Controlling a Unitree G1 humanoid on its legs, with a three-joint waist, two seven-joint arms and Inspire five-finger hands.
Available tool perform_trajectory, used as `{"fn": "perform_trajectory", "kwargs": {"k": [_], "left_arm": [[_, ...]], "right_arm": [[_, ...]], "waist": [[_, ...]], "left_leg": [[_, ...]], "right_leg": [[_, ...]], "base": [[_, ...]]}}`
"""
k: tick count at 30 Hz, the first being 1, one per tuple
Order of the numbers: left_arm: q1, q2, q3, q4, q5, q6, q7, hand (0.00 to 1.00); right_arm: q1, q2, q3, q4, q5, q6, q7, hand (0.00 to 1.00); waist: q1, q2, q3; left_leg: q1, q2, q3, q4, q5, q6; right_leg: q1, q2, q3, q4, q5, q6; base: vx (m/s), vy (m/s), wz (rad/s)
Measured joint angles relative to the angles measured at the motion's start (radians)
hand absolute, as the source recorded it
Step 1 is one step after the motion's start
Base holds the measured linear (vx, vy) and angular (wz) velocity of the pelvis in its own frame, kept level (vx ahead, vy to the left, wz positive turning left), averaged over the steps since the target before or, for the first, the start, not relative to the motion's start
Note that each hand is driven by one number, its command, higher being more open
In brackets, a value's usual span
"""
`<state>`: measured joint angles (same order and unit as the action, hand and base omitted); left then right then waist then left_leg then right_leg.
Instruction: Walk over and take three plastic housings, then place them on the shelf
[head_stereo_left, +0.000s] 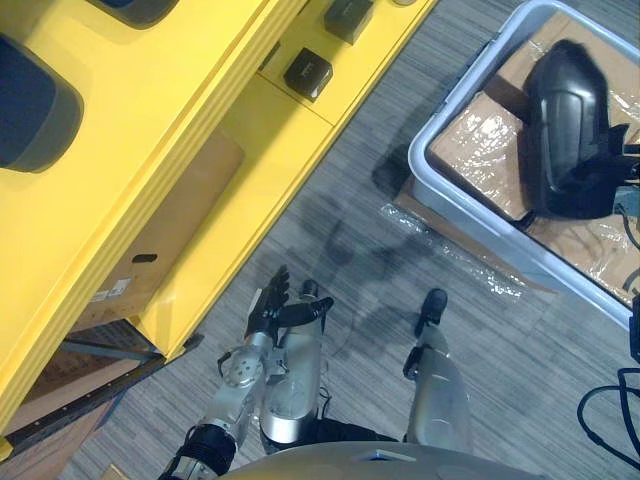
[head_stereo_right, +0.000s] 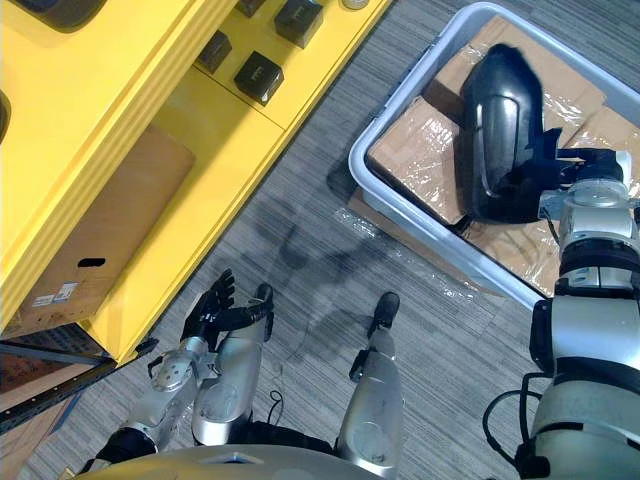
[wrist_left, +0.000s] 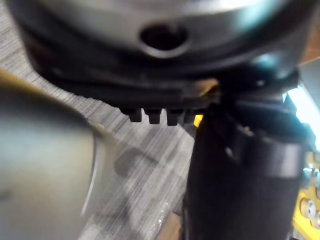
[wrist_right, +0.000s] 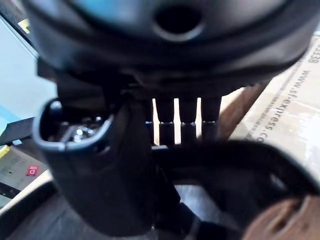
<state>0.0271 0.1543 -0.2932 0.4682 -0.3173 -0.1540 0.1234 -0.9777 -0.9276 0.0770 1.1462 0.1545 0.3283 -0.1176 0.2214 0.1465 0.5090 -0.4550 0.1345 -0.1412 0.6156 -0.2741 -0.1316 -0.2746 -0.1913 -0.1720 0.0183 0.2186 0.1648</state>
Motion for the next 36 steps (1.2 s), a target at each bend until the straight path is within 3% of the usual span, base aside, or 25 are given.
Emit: {"fn": "perform_trajectory", "kwargs": {"k": [7,12,15,20,25,30,32,34,35,36], "left_arm": [[0.026,0.002,0.039,-0.041,-0.035,-0.02,-0.008,1.0],[0.055,0.005,0.067,-0.08,-0.036,-0.026,-0.032,1.0],[0.105,0.019,0.072,-0.182,-0.038,-0.042,-0.048,1.0],[0.124,0.021,0.085,-0.357,-0.037,-0.043,-0.087,1.0],[0.034,0.046,0.094,-0.498,-0.031,-0.04,-0.124,1.0],[-0.043,0.06,0.09,-0.56,-0.106,0.051,-0.167,1.0],[-0.077,0.06,0.068,-0.56,-0.235,0.157,-0.198,1.0],[-0.084,0.059,0.054,-0.556,-0.283,0.204,-0.2,1.0],[-0.101,0.056,0.031,-0.553,-0.364,0.269,-0.209,1.0],[-0.106,0.055,0.022,-0.552,-0.397,0.293,-0.215,1.0]], "right_arm": [[-0.006,0.041,-0.041,-0.002,-0.011,0.053,-0.067,0.0],[0.023,0.093,-0.061,-0.018,-0.031,0.037,-0.152,0.0],[0.103,0.143,-0.079,-0.124,-0.044,0.035,-0.209,0.0],[0.239,0.231,-0.108,-0.358,-0.212,-0.002,-0.289,0.0],[0.315,0.275,-0.146,-0.494,-0.374,-0.059,-0.423,0.0],[0.342,0.304,-0.2,-0.63,-0.431,-0.114,-0.529,0.0],[0.381,0.335,-0.206,-0.708,-0.508,-0.172,-0.55,0.0],[0.404,0.364,-0.206,-0.746,-0.54,-0.194,-0.55,0.0],[0.434,0.394,-0.204,-0.788,-0.576,-0.233,-0.55,0.0],[0.445,0.406,-0.202,-0.801,-0.587,-0.249,-0.55,0.0]], "waist": [[0.001,-0.001,0.0],[-0.003,-0.015,0.002],[-0.009,-0.045,0.001],[-0.046,-0.093,0.003],[-0.075,-0.147,0.001],[-0.1,-0.186,-0.015],[-0.12,-0.204,-0.051],[-0.123,-0.216,-0.065],[-0.132,-0.221,-0.074],[-0.139,-0.221,-0.082]], "left_leg": [[0.054,0.003,-0.001,-0.014,0.005,0.001],[0.098,0.007,0.006,-0.041,0.013,-0.002],[0.127,0.014,0.017,-0.071,0.023,-0.007],[0.179,0.02,0.038,-0.102,0.03,-0.011],[0.245,0.035,0.057,-0.133,0.036,-0.018],[0.289,0.04,0.085,-0.175,0.043,-0.023],[0.3,0.048,0.099,-0.194,0.045,-0.026],[0.32,0.051,0.115,-0.208,0.045,-0.027],[0.346,0.053,0.128,-0.223,0.045,-0.027],[0.351,0.053,0.132,-0.228,0.045,-0.027]], "right_leg": [[0.051,0.001,-0.009,0.004,-0.006,-0.01],[0.081,0.001,-0.009,0.003,-0.009,-0.013],[0.093,0.004,-0.005,-0.002,-0.01,-0.015],[0.12,0.005,0.01,-0.006,-0.012,-0.017],[0.169,0.017,0.021,-0.025,-0.012,-0.018],[0.191,0.02,0.038,-0.052,-0.008,-0.021],[0.191,0.026,0.046,-0.066,-0.004,-0.021],[0.195,0.029,0.061,-0.074,0.0,-0.023],[0.207,0.032,0.067,-0.075,0.0,-0.023],[0.208,0.031,0.068,-0.075,0.0,-0.023]], "base": [[-0.02,0.022,0.03],[-0.02,0.026,-0.01],[0.03,0.008,-0.05],[0.02,0.021,-0.09],[-0.01,0.018,-0.09],[0.01,0.008,-0.11],[0.08,0.016,-0.19],[0.11,0.022,-0.23],[0.13,0.027,-0.2],[0.12,0.031,-0.2]]}}
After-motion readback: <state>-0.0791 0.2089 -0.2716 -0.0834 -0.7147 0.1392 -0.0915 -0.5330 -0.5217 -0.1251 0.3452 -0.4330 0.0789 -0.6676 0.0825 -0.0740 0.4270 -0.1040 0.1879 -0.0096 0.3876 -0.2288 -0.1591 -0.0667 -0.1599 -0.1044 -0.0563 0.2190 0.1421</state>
